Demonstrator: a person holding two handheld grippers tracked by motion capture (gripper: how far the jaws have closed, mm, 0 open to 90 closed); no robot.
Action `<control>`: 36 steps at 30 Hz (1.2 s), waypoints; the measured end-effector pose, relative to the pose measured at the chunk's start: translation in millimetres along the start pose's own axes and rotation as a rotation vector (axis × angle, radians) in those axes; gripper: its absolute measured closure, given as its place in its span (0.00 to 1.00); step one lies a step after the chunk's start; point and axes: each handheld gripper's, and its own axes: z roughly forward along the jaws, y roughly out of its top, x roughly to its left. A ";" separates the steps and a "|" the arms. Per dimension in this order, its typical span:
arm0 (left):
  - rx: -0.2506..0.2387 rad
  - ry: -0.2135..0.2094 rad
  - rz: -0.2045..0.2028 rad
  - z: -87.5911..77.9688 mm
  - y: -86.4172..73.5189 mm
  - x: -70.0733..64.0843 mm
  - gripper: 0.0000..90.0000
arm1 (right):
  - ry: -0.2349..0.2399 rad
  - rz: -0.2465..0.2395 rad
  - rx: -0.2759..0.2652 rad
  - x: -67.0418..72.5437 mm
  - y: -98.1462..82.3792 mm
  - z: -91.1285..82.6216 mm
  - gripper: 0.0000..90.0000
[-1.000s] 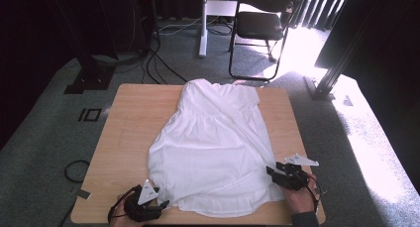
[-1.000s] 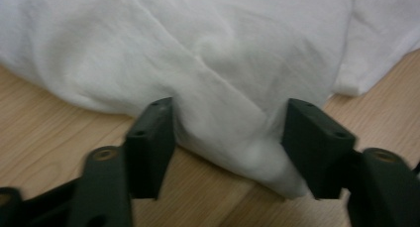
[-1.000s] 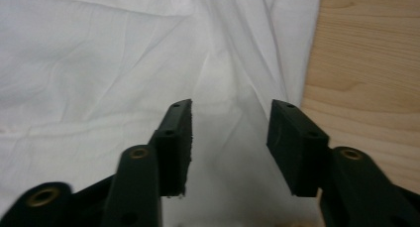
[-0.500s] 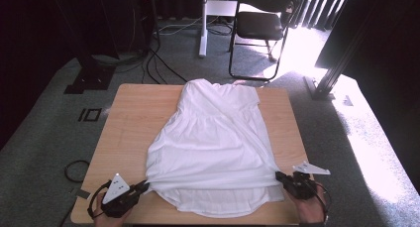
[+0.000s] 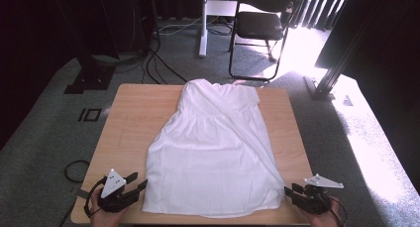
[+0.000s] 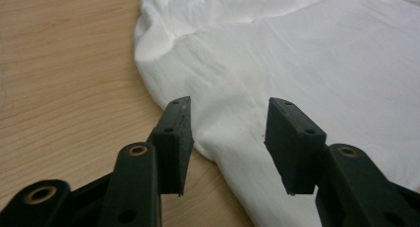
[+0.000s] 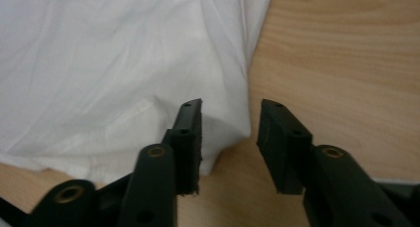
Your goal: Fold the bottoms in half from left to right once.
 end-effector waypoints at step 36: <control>0.232 0.007 -0.123 189.6 92.0 88.4 0.69 | 0.028 -0.211 -0.022 21.9 185.4 198.4 0.49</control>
